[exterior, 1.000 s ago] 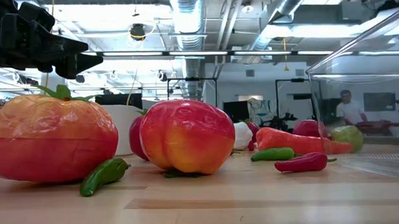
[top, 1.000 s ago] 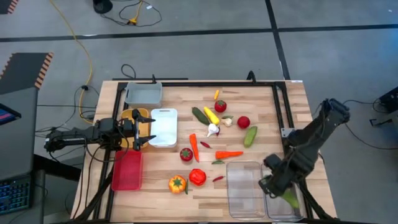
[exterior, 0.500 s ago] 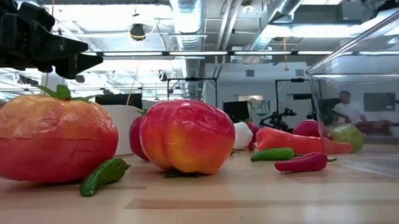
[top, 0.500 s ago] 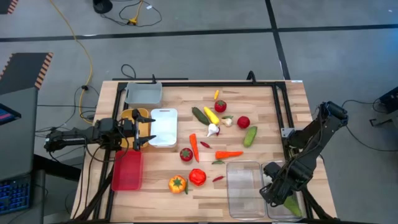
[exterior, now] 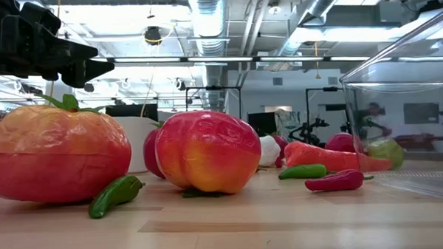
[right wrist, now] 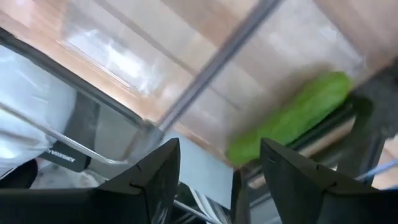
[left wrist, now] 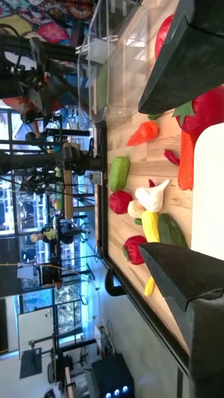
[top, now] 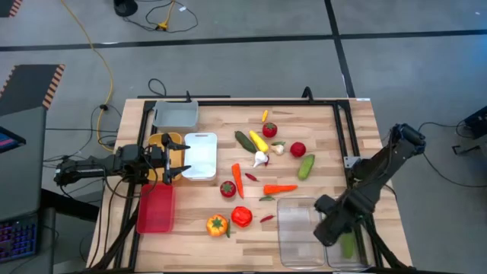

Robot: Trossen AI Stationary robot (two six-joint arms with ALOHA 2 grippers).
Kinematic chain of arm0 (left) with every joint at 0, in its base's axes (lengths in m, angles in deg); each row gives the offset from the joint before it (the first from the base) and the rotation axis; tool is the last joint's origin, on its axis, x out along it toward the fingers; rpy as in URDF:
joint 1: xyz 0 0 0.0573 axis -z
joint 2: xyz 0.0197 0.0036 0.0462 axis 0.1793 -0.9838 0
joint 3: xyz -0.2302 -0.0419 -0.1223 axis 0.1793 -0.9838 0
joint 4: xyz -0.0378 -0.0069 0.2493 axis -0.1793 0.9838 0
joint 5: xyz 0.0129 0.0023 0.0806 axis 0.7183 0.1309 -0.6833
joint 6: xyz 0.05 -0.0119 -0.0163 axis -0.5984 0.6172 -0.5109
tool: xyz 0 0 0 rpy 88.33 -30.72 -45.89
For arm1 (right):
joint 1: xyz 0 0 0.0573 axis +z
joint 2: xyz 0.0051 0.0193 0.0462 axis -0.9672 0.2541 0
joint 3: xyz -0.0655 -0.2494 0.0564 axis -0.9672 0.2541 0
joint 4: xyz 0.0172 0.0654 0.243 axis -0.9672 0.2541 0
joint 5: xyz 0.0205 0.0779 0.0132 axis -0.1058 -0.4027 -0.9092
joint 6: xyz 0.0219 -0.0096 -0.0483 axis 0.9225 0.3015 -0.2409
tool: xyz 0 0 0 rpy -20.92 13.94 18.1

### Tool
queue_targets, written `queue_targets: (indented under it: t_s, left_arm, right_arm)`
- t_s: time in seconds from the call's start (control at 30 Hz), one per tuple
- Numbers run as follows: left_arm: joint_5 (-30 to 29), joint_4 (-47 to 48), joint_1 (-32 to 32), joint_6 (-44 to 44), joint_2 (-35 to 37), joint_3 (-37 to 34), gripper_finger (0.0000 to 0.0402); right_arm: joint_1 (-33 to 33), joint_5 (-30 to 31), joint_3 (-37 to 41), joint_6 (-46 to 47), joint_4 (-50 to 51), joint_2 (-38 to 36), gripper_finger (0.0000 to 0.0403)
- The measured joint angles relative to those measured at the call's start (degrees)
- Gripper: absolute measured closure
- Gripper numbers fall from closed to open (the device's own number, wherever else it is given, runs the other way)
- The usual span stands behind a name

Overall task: Sort produce into baskets
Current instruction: Put the green cucumber into the right transparent bin

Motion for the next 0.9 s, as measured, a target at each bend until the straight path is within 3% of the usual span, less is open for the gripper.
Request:
queue_targets:
  t_s: [0.3,0.6,0.9]
  left_arm:
    - [0.0,0.0,0.0,0.0,0.01,0.0,0.0061]
    - [-0.01,0.0,0.0,0.0,0.0,-0.01,0.0061]
    - [0.01,0.0,0.0,0.0,0.01,0.0,0.0061]
  right_arm:
    - [-11.33,0.91,0.0,-11.4,0.93,-4.96,0.0155]
    - [-22.16,17.4,0.0,-19.67,7.27,-6.61,0.0155]
    - [-30.7,18.53,0.0,-20.61,6.82,-6.53,0.0154]
